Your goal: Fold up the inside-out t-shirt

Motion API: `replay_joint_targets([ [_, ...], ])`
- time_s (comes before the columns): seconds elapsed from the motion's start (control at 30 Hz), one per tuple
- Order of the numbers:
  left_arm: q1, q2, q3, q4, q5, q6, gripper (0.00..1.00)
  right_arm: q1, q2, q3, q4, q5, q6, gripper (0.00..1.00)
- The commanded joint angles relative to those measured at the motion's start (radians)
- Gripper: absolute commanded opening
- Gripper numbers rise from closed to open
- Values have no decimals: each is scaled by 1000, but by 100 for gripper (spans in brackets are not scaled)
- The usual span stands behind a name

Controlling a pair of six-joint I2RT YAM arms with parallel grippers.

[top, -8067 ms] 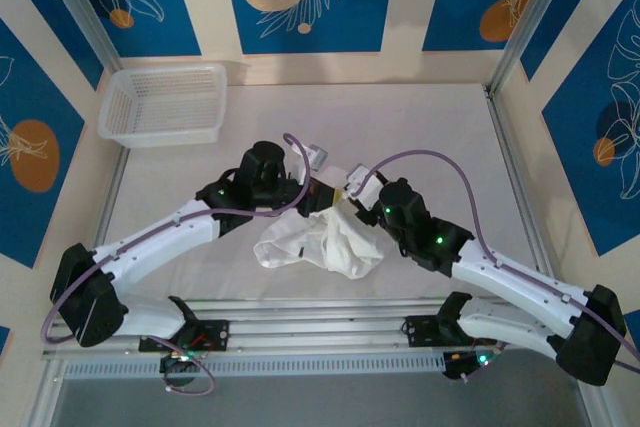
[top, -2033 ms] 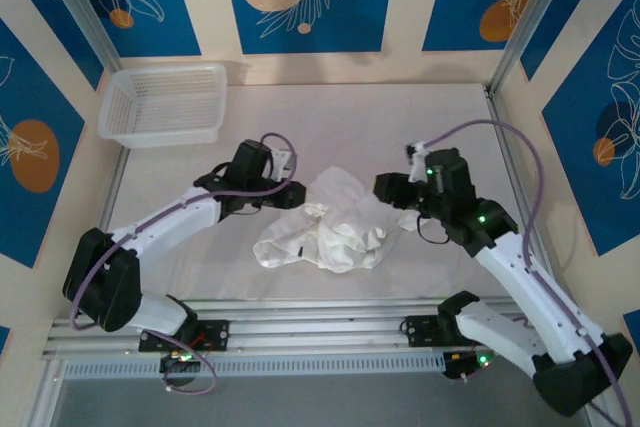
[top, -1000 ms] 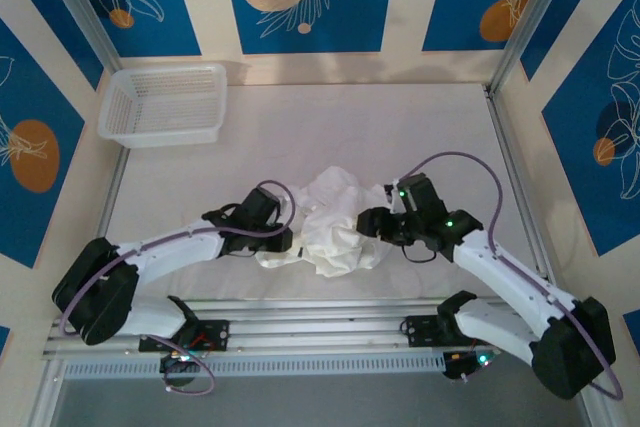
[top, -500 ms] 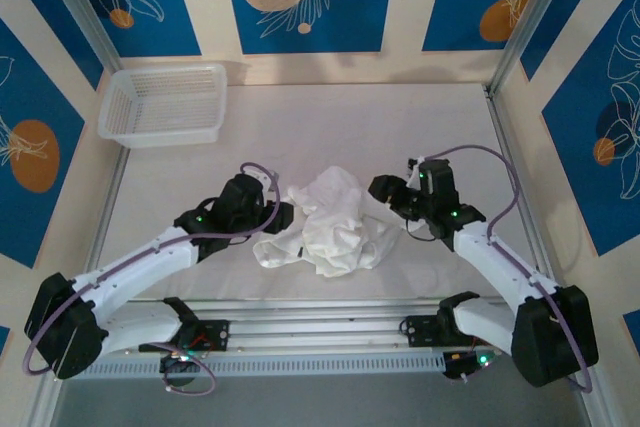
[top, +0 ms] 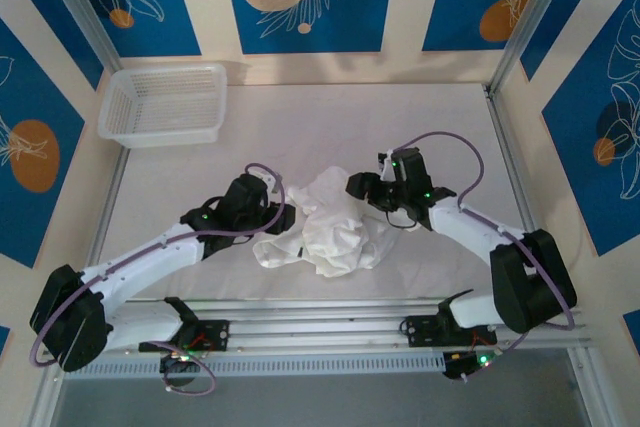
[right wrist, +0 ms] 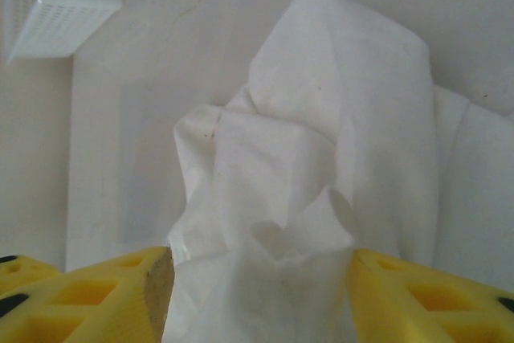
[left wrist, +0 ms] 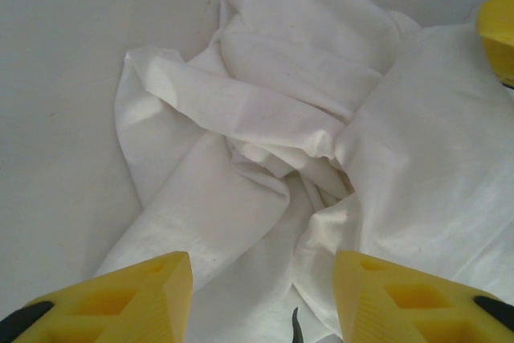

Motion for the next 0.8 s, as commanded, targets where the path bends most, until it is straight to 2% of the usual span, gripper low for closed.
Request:
replay_joint_targets([
  [0.0,12,4,-4,-7,-17,15,50,25,18,31,-36,50,-53,53],
  [0.1,14,7,-10,-7,-27,0,51,39,33,57,-77,85,-76,38],
  [0.23,32,-9,-12,-22,-30,-21,69,46,-19,83,-142,123,-103,2],
  [0.27,46,-10,-9,-30,-17,-23,75,46,-62,83,-153,138,-106,0],
  [0.4,105,54,39,-76,55,-9,85,48,-287,46,-187,213,-91,0],
  [0.57,117,255,147,-126,71,18,84,44,-597,-70,-129,231,-45,0],
  [0.67,117,333,160,-87,91,-13,78,45,-703,-110,-110,203,-38,0],
  [0.77,117,379,165,-113,53,-54,72,44,-741,-97,-165,196,-49,0],
])
